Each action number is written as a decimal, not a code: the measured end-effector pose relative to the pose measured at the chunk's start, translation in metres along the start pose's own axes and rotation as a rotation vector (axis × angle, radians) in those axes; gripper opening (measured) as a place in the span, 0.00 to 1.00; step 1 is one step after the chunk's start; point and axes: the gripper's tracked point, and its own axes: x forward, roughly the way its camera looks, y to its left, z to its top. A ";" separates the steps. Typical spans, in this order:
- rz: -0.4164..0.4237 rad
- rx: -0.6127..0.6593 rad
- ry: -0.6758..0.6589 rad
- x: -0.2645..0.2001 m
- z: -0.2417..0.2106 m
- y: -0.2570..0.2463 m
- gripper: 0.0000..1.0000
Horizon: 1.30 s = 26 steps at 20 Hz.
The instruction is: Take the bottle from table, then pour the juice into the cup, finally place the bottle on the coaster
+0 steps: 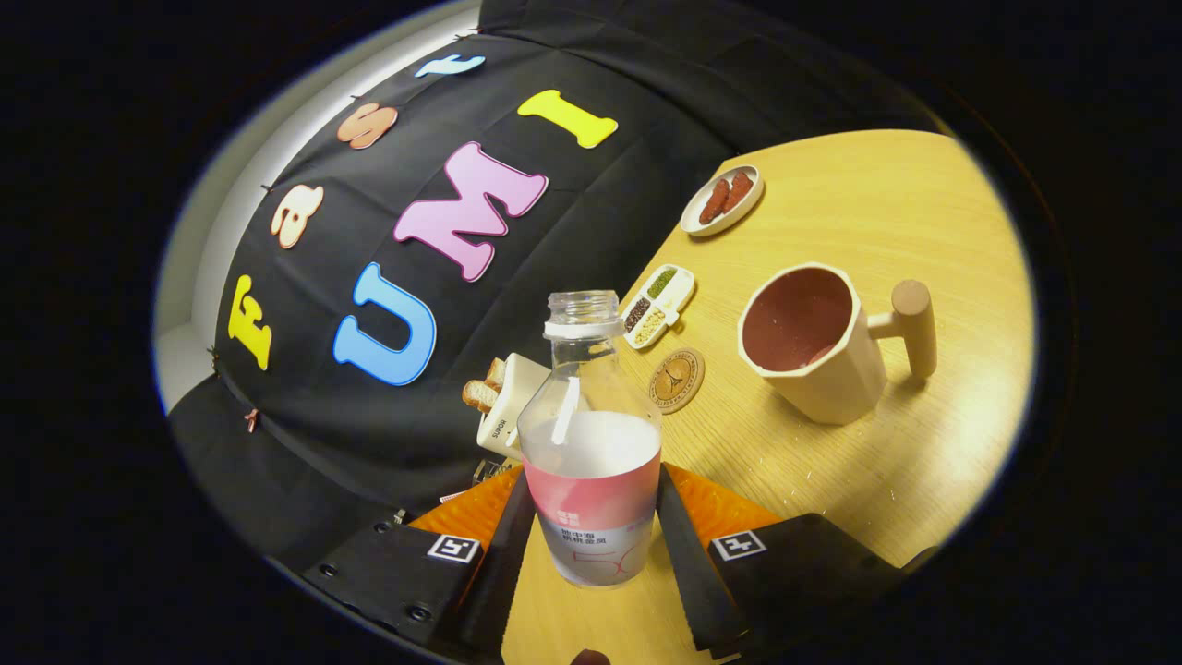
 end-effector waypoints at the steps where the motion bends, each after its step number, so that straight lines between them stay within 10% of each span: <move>1: -0.001 0.025 0.001 0.001 0.001 -0.001 0.76; 26: -0.011 0.521 -0.051 0.021 0.028 -0.012 0.76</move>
